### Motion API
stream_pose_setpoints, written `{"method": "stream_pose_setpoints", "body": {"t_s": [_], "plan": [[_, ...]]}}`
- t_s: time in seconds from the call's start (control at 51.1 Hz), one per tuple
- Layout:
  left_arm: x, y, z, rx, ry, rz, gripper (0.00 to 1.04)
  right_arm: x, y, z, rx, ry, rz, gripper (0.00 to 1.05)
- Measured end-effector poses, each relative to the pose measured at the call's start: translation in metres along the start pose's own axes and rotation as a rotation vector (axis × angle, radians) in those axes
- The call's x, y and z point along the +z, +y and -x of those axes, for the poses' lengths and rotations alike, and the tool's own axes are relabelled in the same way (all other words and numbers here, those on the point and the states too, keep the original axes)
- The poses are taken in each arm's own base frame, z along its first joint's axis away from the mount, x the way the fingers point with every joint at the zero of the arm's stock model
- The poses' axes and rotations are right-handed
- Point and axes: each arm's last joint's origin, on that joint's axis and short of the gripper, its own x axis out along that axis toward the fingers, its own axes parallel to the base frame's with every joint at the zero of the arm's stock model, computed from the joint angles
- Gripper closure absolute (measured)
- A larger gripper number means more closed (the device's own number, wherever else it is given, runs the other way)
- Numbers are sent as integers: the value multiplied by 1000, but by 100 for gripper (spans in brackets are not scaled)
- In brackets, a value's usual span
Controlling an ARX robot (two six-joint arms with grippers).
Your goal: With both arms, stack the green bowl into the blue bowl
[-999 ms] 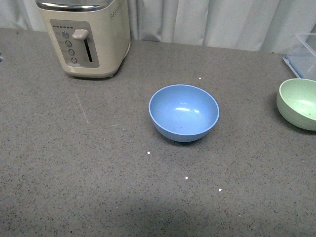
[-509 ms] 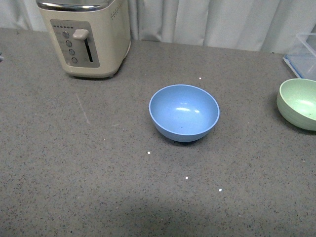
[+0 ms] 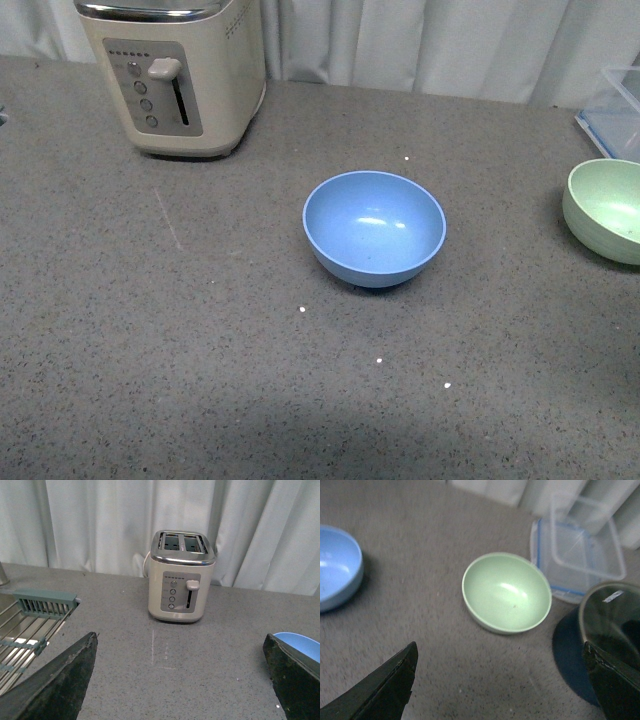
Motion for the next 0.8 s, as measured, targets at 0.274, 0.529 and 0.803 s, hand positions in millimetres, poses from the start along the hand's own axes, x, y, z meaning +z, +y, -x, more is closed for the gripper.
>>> {"method": "stream_pose_setpoints", "body": {"t_s": [0.274, 0.529, 0.803], "plan": [[0, 0, 0, 0, 0, -1, 6, -1, -11, -69, 131, 196, 133, 9], [0, 0, 0, 0, 0, -1, 6, -3, -9, -117, 215, 298, 199, 9], [0, 0, 0, 0, 0, -1, 6, 4, -4, -166, 256, 354, 240, 9]]}}
